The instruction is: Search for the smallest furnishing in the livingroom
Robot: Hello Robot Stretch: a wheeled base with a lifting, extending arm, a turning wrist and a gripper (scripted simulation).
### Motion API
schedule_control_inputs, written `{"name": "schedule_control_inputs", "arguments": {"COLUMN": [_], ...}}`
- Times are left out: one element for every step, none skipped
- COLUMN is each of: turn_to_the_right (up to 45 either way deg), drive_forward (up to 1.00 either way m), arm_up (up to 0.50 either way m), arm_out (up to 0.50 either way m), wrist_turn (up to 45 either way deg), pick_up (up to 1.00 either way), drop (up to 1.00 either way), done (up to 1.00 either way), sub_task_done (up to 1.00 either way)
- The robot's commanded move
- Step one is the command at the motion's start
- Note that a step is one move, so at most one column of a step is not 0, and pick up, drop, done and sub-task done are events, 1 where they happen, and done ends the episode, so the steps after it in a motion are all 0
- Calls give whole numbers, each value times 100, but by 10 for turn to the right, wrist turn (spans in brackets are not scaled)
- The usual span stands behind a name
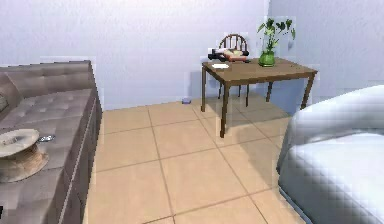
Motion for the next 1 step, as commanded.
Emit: {"name": "schedule_control_inputs", "arguments": {"turn_to_the_right": [-60], "drive_forward": [0], "arm_up": [0], "arm_out": [0], "wrist_turn": [0], "pick_up": [0], "drop": [0], "done": [0], "sub_task_done": [0]}}
